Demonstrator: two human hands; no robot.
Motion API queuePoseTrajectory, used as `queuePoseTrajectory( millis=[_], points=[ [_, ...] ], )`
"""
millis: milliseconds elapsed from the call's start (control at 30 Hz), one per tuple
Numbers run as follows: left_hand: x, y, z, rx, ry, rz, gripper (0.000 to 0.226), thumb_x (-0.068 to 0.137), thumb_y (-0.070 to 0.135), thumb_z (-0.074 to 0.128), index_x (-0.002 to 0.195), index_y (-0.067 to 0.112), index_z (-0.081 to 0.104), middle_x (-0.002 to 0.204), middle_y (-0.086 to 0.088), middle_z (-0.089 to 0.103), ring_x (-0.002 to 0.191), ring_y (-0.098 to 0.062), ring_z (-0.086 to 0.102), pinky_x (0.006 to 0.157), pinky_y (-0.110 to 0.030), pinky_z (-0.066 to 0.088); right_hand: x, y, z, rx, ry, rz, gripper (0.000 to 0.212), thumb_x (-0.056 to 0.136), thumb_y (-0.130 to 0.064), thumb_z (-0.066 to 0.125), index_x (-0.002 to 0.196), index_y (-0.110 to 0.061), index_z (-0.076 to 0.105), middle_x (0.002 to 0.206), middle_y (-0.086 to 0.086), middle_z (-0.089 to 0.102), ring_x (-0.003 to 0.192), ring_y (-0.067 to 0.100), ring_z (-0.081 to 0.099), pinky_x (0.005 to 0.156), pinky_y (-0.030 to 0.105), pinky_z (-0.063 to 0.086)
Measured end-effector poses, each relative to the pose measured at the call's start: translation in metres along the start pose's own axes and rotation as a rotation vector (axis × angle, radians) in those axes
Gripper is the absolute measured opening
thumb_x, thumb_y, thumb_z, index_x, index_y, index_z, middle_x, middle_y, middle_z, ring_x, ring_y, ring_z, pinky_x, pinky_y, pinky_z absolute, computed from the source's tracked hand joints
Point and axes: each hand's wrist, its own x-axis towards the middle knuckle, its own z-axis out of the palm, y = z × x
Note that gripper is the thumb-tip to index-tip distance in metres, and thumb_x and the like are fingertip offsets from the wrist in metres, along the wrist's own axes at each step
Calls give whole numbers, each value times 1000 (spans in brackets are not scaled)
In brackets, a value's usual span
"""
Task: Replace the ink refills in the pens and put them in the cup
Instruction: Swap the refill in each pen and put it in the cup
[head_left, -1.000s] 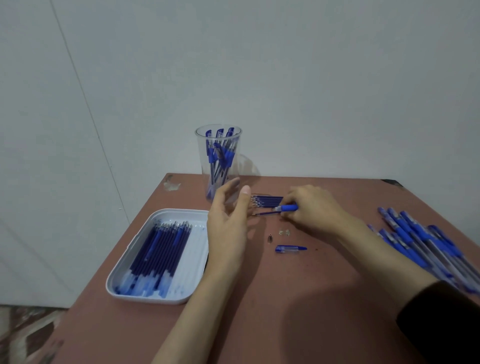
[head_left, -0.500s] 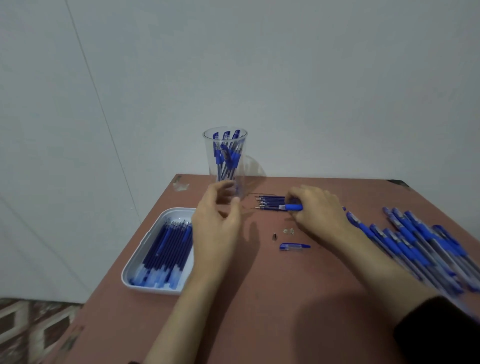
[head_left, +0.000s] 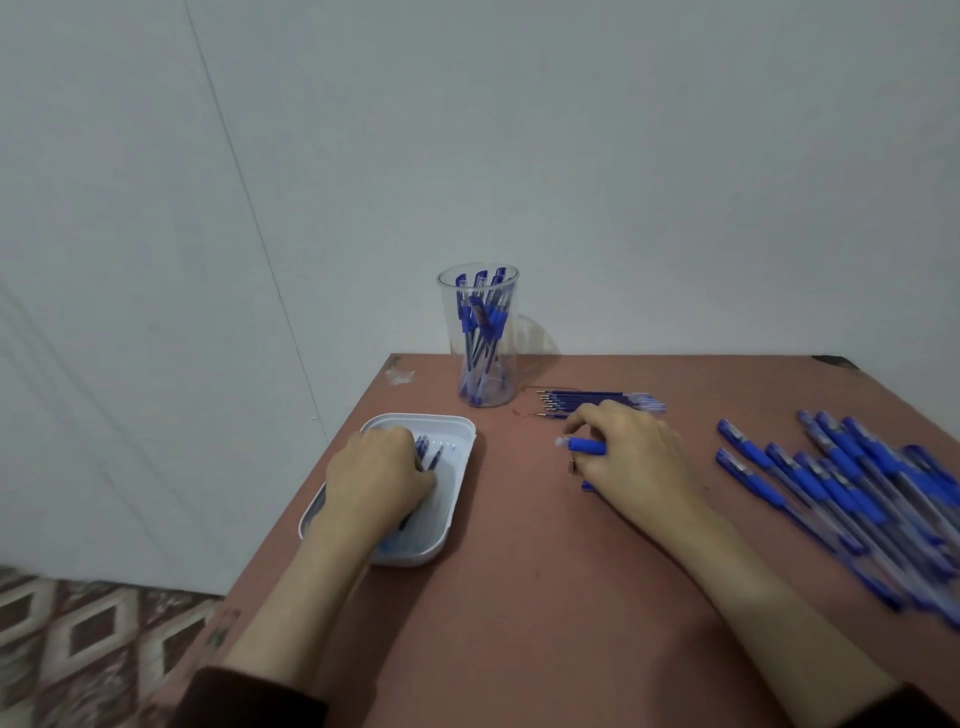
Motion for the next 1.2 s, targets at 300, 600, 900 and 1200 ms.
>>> queuePoseTrajectory(
  millis=[300, 600, 900, 1200],
  points=[
    [-4, 15, -39, -995, 144, 21, 11, 88, 14, 65, 79, 8, 70, 71, -7, 72, 67, -15, 65, 64, -26, 53, -3, 6, -11, 112, 73, 112, 7, 88, -33, 63, 85, -27, 65, 60, -20, 45, 73, 15, 52, 68, 30, 41],
    [1, 74, 6, -1873, 65, -89, 23, 88, -12, 53, 103, 3, 62, 91, -11, 67, 75, -13, 70, 73, -22, 58, -2, 16, -13, 208, -108, 27, 7, 91, -26, 53, 97, -27, 57, 94, -7, 56, 88, 12, 53, 78, 31, 42],
    [8, 78, 10, -2147, 90, -121, 17, 92, -10, 46, 92, 6, 52, 95, -15, 64, 83, -21, 71, 71, -27, 60, -1, 30, -8, 217, 27, -31, 8, 87, -23, 58, 91, -30, 62, 83, -9, 54, 72, 6, 48, 69, 32, 43],
    [5, 82, 12, -2104, 66, -94, 15, 93, -9, 46, 94, 6, 49, 95, -18, 65, 79, -21, 72, 77, -32, 59, -3, 27, -10, 223, 66, -72, 14, 88, -21, 59, 97, -28, 67, 78, -11, 53, 70, 2, 49, 65, 28, 41]
  ],
)
